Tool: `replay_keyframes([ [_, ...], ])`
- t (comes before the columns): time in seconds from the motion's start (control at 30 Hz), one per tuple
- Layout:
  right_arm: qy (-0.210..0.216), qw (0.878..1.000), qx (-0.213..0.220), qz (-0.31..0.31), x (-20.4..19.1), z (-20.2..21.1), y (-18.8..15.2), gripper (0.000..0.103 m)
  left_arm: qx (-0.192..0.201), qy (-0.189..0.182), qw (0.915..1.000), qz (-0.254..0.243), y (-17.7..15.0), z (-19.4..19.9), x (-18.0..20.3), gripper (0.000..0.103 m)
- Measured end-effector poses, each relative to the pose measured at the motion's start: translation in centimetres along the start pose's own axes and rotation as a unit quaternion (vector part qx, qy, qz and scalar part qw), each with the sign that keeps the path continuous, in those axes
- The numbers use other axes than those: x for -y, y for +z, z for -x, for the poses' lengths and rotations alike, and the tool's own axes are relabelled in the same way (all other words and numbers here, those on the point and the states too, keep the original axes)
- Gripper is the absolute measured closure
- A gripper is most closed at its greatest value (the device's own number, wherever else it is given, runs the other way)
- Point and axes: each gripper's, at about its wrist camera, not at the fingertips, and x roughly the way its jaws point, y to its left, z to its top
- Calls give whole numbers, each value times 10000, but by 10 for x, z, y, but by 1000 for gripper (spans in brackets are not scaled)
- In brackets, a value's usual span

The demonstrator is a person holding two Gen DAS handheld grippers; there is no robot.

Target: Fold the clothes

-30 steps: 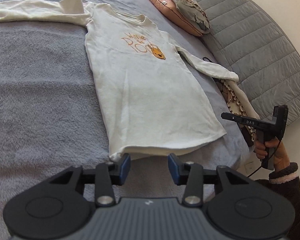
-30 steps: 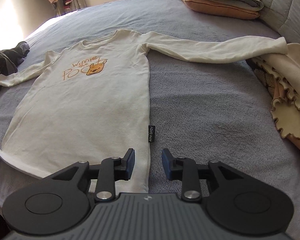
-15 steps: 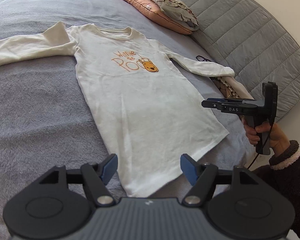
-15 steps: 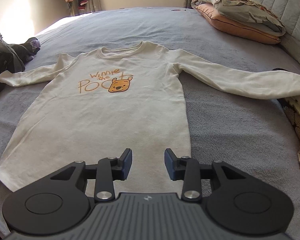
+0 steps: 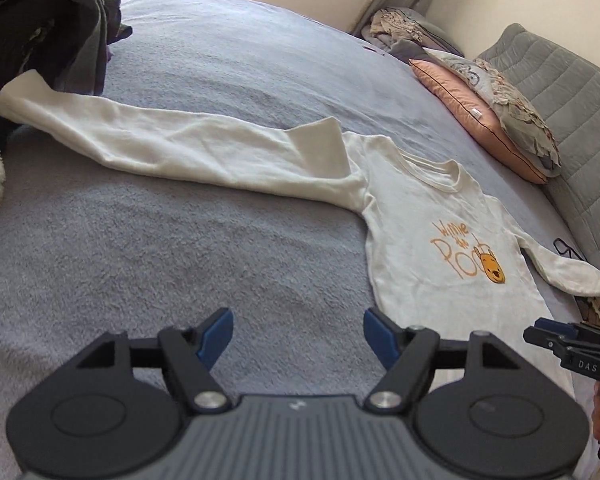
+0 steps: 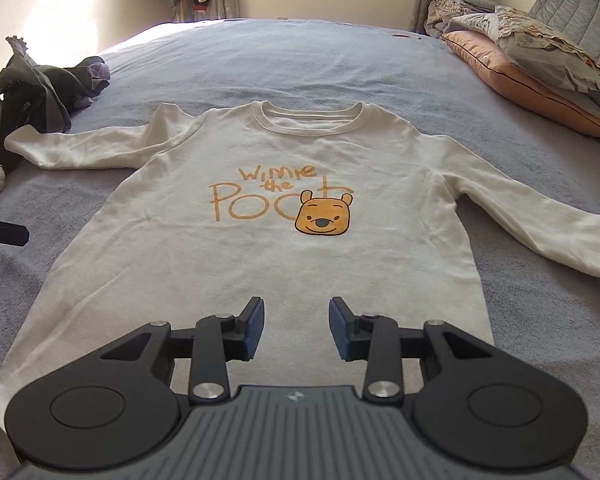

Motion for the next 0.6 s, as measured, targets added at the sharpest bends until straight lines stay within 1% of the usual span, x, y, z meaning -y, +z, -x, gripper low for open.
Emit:
replay_keyframes([
  [0.07, 14, 10000, 88, 38, -8, -4, 3, 64, 332, 238, 9986, 322, 10, -3, -15, 30],
  [0.1, 21, 9999, 134, 57, -12, -6, 5, 65, 501, 402, 9966, 517, 15, -6, -25, 30],
  [0.17, 72, 9995, 283, 125, -20, -9, 10, 65, 773, 707, 9908, 862, 25, -10, -44, 30],
  [0.23, 147, 9987, 449, 200, -28, -12, 16, 65, 1053, 938, 9824, 1228, 35, -14, -64, 30],
  [0.33, 218, 9972, 670, 245, -38, -18, 28, 65, 1447, 1077, 9695, 1657, 47, -20, -86, 30],
  [0.4, 272, 9965, 767, 207, -42, -21, 34, 65, 1632, 1214, 9616, 1841, 53, -24, -97, 31],
  [0.47, 345, 9957, 828, 223, -49, -32, 42, 65, 1806, 1301, 9546, 1981, 56, -28, -105, 34],
  [0.6, 496, 9939, 947, 262, -65, -54, 59, 66, 2258, 1439, 9381, 2199, 60, -32, -116, 45],
])
